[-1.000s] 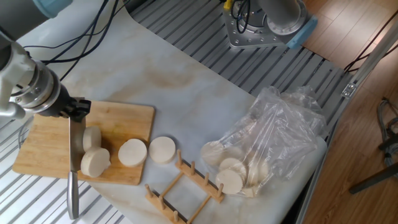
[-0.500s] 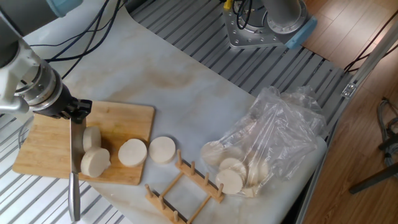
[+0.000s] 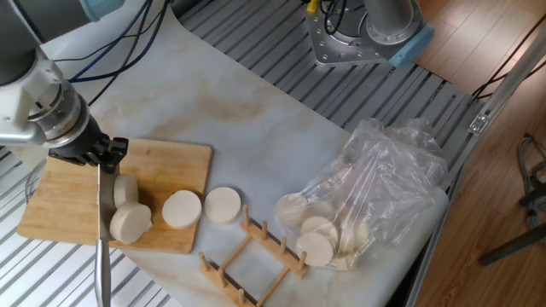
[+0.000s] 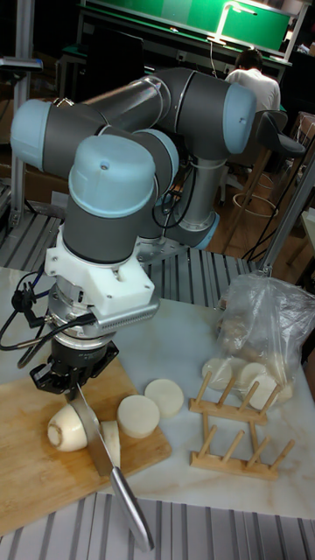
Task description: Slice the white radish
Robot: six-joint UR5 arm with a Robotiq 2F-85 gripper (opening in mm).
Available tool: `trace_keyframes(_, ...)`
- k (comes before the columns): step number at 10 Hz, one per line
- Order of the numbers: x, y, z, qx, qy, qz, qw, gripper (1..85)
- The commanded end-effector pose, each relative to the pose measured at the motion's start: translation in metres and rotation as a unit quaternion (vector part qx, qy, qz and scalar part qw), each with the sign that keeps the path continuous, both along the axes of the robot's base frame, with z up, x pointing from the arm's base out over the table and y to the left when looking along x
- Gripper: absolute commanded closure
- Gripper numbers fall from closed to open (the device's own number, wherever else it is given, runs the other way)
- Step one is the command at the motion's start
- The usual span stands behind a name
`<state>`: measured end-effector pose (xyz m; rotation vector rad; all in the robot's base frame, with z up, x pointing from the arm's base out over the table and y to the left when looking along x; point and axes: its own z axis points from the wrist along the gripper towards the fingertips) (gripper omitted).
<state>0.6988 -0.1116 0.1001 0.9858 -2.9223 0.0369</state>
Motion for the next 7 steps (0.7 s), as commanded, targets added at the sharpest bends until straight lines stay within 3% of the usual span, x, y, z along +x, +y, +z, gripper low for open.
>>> trace_keyframes(1,-0.009,-0.005,-0.004,0.004,-0.005,-0.003,1.0,84.3)
trace_keyframes(3,-0.008,-0.005,-0.001,0.008,-0.014,-0.004,0.9999,84.3)
trace_keyframes(7,0.006,0.01,-0.007,0.027,-0.05,-0.011,0.9983,84.3)
